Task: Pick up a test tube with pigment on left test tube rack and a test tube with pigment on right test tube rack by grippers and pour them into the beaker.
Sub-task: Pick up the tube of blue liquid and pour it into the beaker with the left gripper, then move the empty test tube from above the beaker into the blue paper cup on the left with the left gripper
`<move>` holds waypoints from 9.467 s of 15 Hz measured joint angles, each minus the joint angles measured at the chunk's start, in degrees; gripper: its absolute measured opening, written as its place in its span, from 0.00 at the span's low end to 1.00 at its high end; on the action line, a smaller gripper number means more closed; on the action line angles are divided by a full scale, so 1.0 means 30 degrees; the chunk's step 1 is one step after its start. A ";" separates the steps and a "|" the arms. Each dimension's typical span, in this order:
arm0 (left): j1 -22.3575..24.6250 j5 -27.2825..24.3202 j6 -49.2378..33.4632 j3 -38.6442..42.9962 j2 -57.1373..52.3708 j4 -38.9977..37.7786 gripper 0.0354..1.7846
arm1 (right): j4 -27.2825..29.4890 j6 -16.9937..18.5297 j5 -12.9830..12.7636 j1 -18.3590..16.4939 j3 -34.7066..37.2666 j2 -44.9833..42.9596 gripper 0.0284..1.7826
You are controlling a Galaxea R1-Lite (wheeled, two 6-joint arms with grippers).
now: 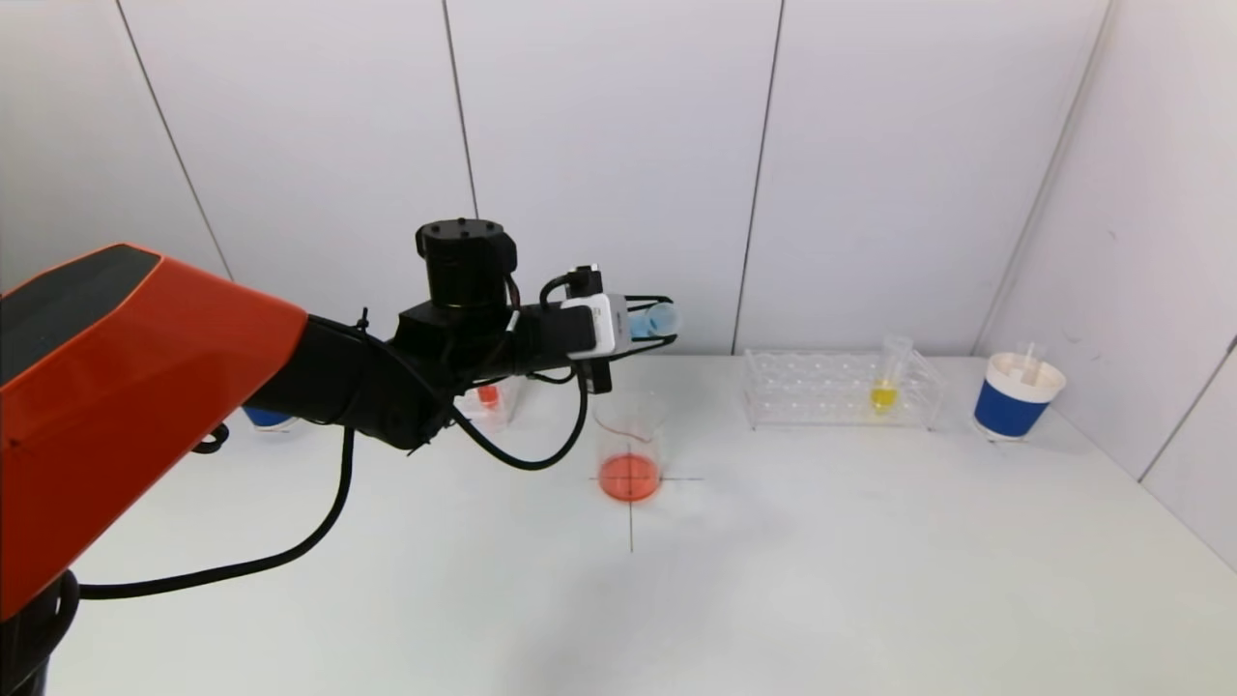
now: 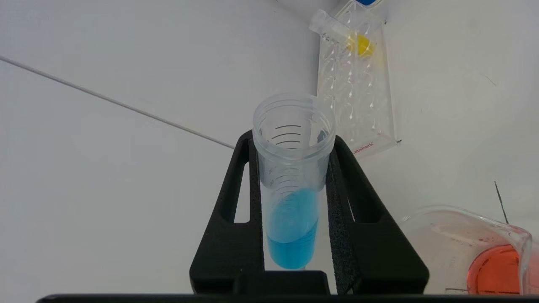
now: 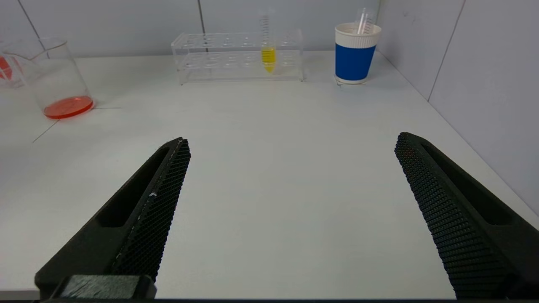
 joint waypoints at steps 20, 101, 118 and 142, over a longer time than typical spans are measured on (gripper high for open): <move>0.1057 -0.0614 0.3040 0.1178 0.0069 -0.1101 0.24 | 0.0000 0.0000 -0.0004 0.0000 0.0000 0.0000 0.99; 0.1390 0.2178 1.6299 0.0699 0.1686 0.0000 0.24 | -0.0008 0.0000 0.0000 0.0000 0.0000 0.0008 0.99; 0.1333 0.2381 0.5843 0.1004 0.0723 -0.1182 0.24 | 0.0000 0.0000 0.0000 -0.0008 0.0000 0.0008 0.99; 0.6591 1.2487 -1.2780 -0.3194 -0.3255 0.5339 0.24 | 0.0000 0.0000 -0.0004 0.0000 0.0000 0.0008 0.99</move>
